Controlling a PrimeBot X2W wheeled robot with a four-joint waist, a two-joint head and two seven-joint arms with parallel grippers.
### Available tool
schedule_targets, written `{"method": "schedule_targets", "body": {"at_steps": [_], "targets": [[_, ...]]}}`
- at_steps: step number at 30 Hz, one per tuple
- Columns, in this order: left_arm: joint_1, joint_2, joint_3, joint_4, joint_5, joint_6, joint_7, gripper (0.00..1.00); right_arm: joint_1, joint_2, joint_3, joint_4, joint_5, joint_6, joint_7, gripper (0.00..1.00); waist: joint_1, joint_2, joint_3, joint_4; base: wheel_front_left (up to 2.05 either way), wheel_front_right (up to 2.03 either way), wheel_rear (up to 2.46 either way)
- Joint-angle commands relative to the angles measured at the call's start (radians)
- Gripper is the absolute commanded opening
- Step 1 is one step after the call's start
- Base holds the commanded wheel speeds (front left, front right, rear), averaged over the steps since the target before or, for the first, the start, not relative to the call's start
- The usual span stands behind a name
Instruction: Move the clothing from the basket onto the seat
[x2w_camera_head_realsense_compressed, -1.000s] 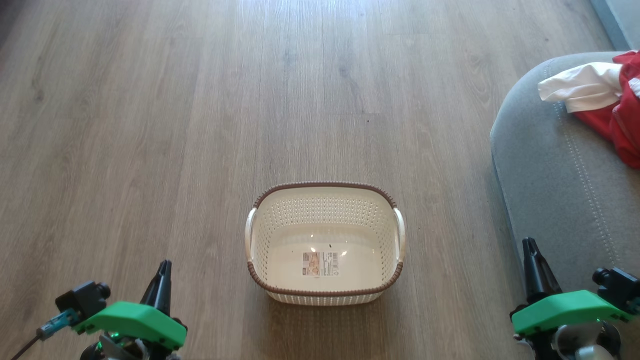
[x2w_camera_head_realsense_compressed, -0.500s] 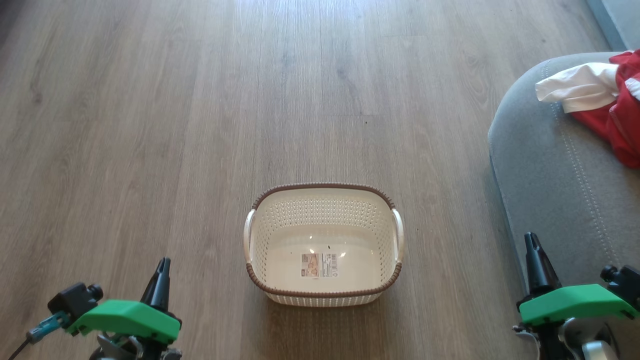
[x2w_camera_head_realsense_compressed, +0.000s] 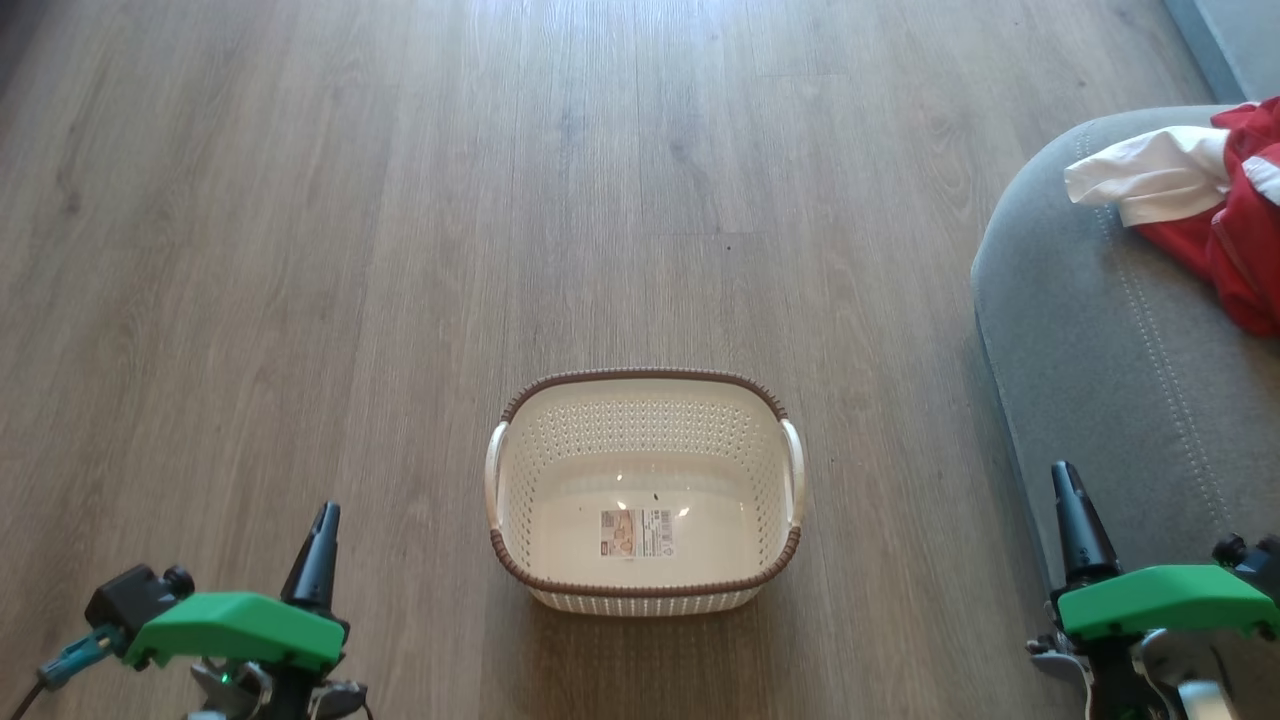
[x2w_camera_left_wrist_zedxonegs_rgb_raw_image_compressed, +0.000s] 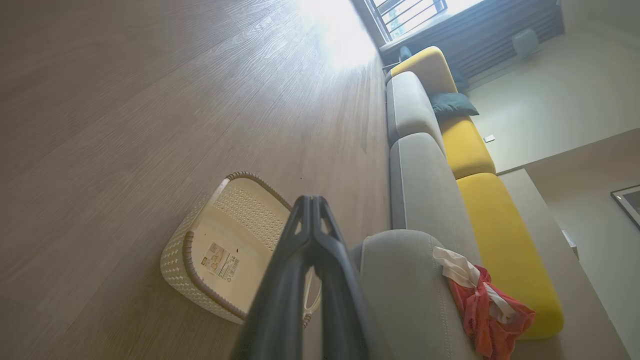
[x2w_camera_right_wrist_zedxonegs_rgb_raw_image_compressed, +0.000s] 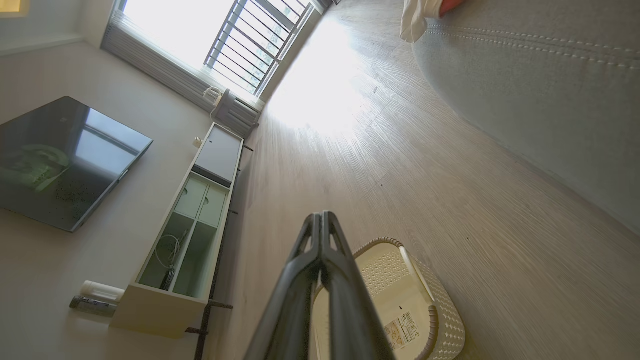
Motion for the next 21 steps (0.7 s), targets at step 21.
{"method": "schedule_targets", "body": {"at_steps": [21], "targets": [[-0.064, -0.028, 0.091, -0.055, -0.218, -0.037, 0.064, 0.00, -0.076, -0.009, 0.006, -0.026, 0.281, 0.000, 0.069, 0.00, -0.0001, 0.0001, -0.007, -0.008, 0.00, 0.00, 0.00]]}}
